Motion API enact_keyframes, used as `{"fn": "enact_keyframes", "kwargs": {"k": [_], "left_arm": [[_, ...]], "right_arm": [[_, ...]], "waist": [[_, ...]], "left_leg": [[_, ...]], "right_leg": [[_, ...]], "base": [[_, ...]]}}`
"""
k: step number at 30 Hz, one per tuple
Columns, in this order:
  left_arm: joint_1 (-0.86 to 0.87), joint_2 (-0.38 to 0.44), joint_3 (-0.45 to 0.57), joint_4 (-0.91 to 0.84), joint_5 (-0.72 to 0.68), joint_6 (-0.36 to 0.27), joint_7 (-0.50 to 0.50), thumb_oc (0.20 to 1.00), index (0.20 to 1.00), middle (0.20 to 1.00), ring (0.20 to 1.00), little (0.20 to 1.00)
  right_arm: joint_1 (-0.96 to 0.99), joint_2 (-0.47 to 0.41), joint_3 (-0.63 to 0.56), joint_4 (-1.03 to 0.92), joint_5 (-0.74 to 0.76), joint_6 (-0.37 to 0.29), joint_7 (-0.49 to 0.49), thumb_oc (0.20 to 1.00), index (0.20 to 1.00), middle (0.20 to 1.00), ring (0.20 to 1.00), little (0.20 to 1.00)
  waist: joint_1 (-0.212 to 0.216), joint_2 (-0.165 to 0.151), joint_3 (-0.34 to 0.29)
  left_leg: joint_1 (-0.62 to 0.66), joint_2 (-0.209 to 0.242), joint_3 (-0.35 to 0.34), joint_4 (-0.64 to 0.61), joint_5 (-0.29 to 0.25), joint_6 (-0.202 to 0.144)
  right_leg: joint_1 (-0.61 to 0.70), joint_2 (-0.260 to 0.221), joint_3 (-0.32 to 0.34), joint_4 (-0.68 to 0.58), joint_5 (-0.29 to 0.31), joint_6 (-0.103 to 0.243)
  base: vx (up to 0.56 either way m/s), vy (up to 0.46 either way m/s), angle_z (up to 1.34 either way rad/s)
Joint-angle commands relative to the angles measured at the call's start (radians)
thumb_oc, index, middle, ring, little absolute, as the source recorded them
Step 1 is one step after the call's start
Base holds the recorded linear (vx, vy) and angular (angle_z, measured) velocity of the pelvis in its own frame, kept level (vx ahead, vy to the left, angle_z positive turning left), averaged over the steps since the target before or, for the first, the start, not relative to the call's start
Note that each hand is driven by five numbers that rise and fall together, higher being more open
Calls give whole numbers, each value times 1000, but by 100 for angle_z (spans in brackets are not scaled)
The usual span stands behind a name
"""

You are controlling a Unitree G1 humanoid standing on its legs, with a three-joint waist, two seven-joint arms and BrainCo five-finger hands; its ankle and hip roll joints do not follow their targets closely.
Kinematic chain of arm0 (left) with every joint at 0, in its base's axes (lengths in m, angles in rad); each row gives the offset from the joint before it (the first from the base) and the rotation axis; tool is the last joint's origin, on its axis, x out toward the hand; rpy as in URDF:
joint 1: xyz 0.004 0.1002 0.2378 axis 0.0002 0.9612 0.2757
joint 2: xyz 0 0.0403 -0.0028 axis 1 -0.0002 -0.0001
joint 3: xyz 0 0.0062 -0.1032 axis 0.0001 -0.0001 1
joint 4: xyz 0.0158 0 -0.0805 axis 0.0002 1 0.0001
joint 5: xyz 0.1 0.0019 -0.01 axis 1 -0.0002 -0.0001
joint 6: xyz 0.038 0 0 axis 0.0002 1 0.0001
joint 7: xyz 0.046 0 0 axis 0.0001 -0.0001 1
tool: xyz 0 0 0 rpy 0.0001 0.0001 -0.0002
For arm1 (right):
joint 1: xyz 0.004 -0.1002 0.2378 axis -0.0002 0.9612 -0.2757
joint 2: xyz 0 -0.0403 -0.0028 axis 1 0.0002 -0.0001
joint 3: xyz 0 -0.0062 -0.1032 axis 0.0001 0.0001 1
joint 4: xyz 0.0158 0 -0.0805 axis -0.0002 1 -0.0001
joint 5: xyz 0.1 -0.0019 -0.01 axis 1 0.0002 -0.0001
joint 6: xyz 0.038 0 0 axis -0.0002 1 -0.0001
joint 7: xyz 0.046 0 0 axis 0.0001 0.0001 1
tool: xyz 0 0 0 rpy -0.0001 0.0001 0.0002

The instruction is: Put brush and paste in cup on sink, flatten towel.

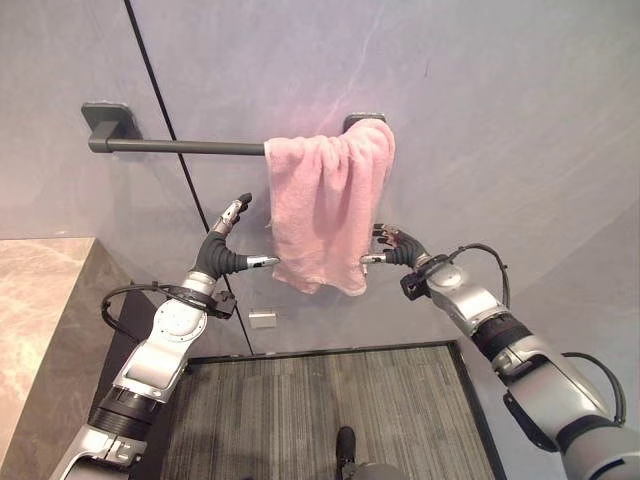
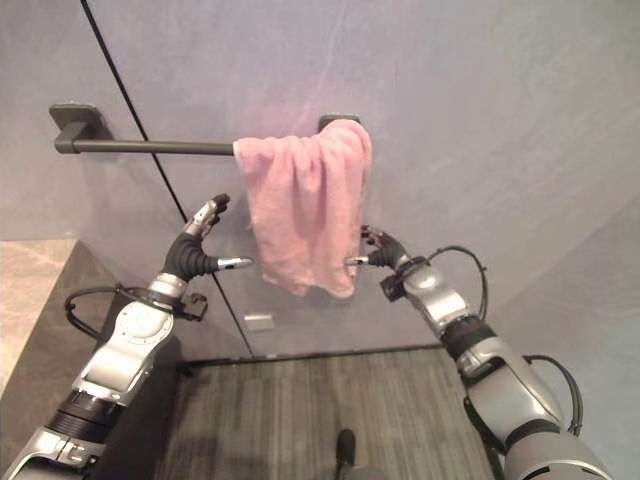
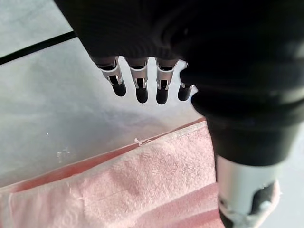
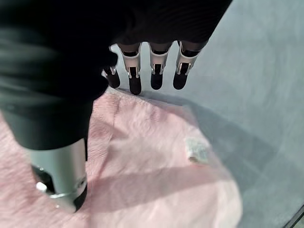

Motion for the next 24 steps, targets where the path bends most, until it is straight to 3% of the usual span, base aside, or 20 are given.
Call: {"fn": "enact_keyframes", "kwargs": {"k": [1,13,18,19,20,21,22,24], "left_arm": [[-61,49,-31,-33,-14,-47,1,1000,1000,1000,1000,1000],[-68,41,-52,-5,-21,-41,3,1000,1000,1000,1000,1000],[-86,27,-63,20,-34,-34,13,1000,1000,1000,1000,1000],[-98,12,-76,35,-47,-26,18,1000,1000,1000,1000,1000],[-102,2,-84,47,-56,-22,18,1000,1000,1000,1000,1000],[-105,-2,-88,53,-59,-21,19,1000,1000,1000,1000,1000],[-110,-4,-92,61,-58,-19,21,1000,1000,1000,1000,1000],[-111,-8,-97,67,-58,-14,22,1000,1000,1000,1000,1000]], "right_arm": [[-113,0,32,2,28,-40,18,1000,1000,1000,1000,1000],[-103,-4,51,-53,9,-45,33,1000,1000,1000,1000,1000],[-77,80,36,-42,-10,-41,4,1000,1000,1000,1000,1000],[-75,105,30,-40,-19,-36,-6,840,840,840,840,840],[-76,121,29,-28,-20,-35,-12,507,507,507,507,507],[-78,126,28,-23,-18,-34,-16,288,288,288,288,288],[-79,133,27,-17,-17,-34,-19,200,200,200,200,200],[-84,145,23,-9,-19,-31,-30,200,200,200,200,200]], "waist": [[20,-48,-23],[11,-42,-27],[8,-34,-38],[9,-35,-41],[11,-36,-44],[12,-36,-45],[13,-37,-46],[14,-35,-48]], "left_leg": [[-8,11,-42,1,11,-8],[-3,7,-44,1,8,-4],[20,4,-33,1,-1,1],[21,5,-38,1,0,2],[23,4,-39,1,0,2],[23,4,-40,1,0,3],[24,3,-42,1,0,3],[27,3,-44,1,-1,4]], "right_leg": [[22,-79,56,-3,-4,117],[27,-82,61,-3,-4,115],[36,-82,78,-3,-4,116],[42,-84,78,-3,-5,115],[45,-84,76,-3,-5,114],[46,-84,74,-3,-5,114],[49,-84,73,-3,-5,114],[54,-85,70,-3,-6,113]], "base": [[0,0,0],[0,2,1],[-4,8,-10],[0,0,0],[-33,-4,0],[0,0,0],[-8,-6,4],[-5,-2,2]]}}
